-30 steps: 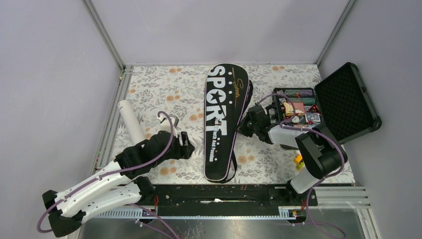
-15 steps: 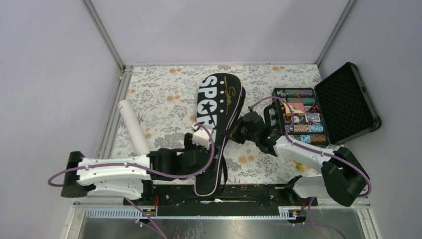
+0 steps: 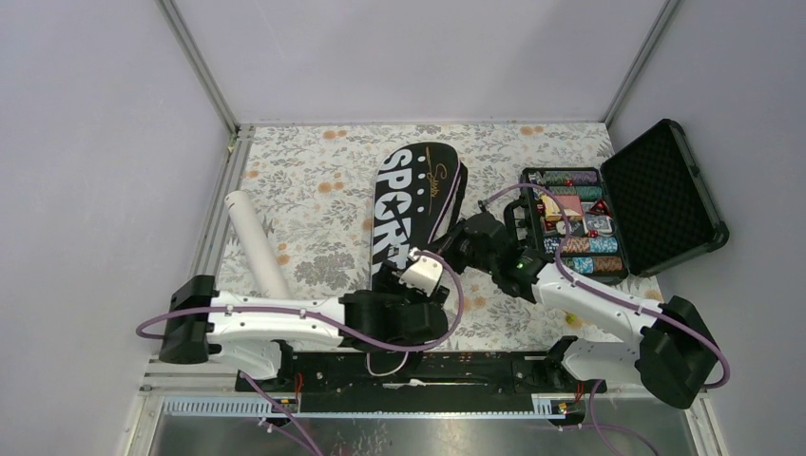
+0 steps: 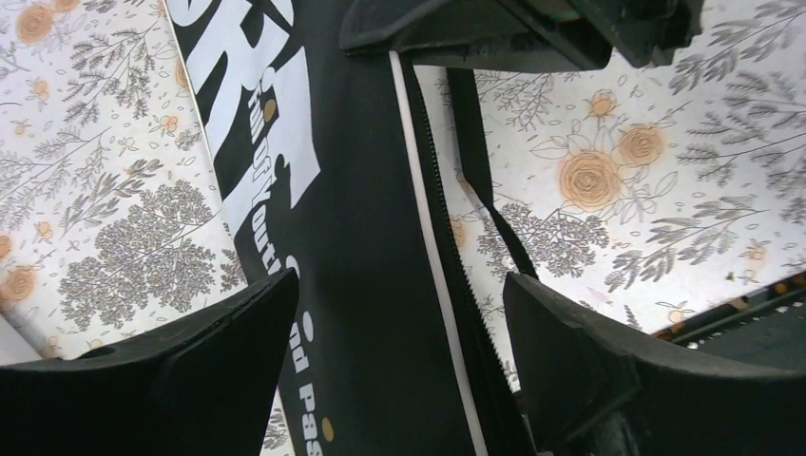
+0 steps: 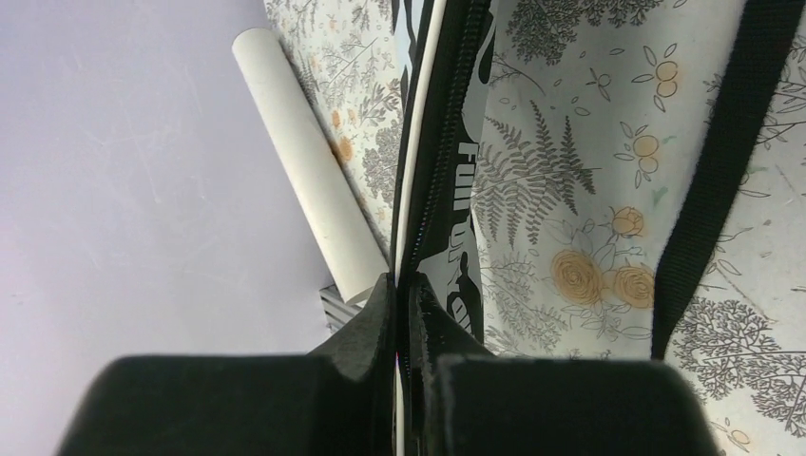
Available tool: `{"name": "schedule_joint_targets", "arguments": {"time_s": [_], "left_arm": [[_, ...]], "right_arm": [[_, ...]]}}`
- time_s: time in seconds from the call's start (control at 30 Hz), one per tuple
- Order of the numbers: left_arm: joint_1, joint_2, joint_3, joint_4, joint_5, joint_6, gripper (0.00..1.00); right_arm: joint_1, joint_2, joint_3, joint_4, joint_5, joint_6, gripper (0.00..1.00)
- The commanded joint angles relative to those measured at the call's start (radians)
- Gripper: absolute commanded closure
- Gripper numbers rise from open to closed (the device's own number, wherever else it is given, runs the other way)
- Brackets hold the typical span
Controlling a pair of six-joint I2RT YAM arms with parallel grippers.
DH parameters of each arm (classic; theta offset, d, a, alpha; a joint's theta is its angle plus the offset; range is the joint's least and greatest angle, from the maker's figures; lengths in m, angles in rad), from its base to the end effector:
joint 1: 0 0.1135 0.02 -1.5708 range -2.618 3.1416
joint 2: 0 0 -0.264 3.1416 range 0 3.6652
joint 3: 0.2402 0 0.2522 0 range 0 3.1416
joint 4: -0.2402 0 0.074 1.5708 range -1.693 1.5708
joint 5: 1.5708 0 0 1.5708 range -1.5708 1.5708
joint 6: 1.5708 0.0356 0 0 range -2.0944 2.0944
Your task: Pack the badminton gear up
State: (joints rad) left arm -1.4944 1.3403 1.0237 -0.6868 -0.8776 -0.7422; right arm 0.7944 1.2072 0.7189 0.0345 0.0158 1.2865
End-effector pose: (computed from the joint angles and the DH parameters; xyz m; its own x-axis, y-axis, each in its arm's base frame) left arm 0.0474 -0.2603 0.2697 -0.4567 0.3081 -0.8345 0.4028 0.9081 0.1148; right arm 0.1890 0.1916 0.2503 -0.7613 0.5945 -0.2587 0.0976 0.4996 0.8608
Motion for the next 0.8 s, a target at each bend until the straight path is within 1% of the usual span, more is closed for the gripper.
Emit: {"name": "schedule_joint_targets", "arguments": {"time_s": [0.0,0.03,0.1,0.17,0.27,0.3,0.33,0.4,0.5,0.53,0.57,0.6,0.63,0.67,0.73,0.77], "left_arm": [[-0.006,0.069,0.089,-0.050,-0.080,-0.030,0.16],[-0.008,0.084,0.106,-0.075,-0.092,-0.038,0.20],[-0.022,0.103,0.134,-0.117,-0.123,-0.041,0.35],[-0.041,0.108,0.148,-0.156,-0.168,-0.066,0.54],[-0.052,0.101,0.155,-0.189,-0.171,-0.087,0.82],[-0.053,0.093,0.152,-0.193,-0.164,-0.088,0.91],[-0.053,0.079,0.146,-0.192,-0.155,-0.090,0.98],[-0.053,0.039,0.127,-0.184,-0.123,-0.095,1.00],[-0.053,-0.047,0.083,-0.138,-0.053,-0.067,1.00],[-0.053,-0.081,0.067,-0.127,-0.036,-0.069,1.00],[-0.053,-0.117,0.051,-0.118,-0.014,-0.073,1.00],[-0.053,-0.170,0.033,-0.108,-0.003,-0.082,1.00],[-0.053,-0.209,0.017,-0.103,0.008,-0.094,1.00],[-0.053,-0.244,-0.001,-0.093,0.024,-0.098,1.00],[-0.053,-0.311,-0.029,-0.083,0.049,-0.108,1.00],[-0.053,-0.343,-0.043,-0.083,0.061,-0.114,1.00]], "right_arm": [[0.013,-0.059,0.051,0.077,0.019,0.053,1.00],[0.014,-0.063,0.052,0.070,0.016,0.050,1.00],[0.014,-0.079,0.035,0.080,0.018,0.053,1.00],[0.014,-0.089,0.015,0.107,0.018,0.052,1.00],[0.014,-0.101,-0.010,0.161,-0.009,0.024,0.99],[0.014,-0.105,-0.011,0.163,-0.012,0.000,0.94],[0.014,-0.109,-0.005,0.149,-0.013,-0.028,0.88],[0.014,-0.124,0.004,0.109,-0.013,-0.075,0.74],[0.014,-0.170,-0.008,0.103,-0.011,-0.163,0.54],[0.014,-0.190,-0.006,0.082,0.007,-0.212,0.46],[0.014,-0.209,0.000,0.047,0.040,-0.264,0.36],[0.013,-0.232,0.005,0.003,0.086,-0.310,0.30],[0.013,-0.256,0.006,-0.040,0.138,-0.358,0.27],[0.012,-0.282,0.002,-0.068,0.186,-0.406,0.27],[0.013,-0.342,-0.029,-0.063,0.260,-0.547,0.27],[0.012,-0.372,-0.040,-0.064,0.298,-0.584,0.28]]}}
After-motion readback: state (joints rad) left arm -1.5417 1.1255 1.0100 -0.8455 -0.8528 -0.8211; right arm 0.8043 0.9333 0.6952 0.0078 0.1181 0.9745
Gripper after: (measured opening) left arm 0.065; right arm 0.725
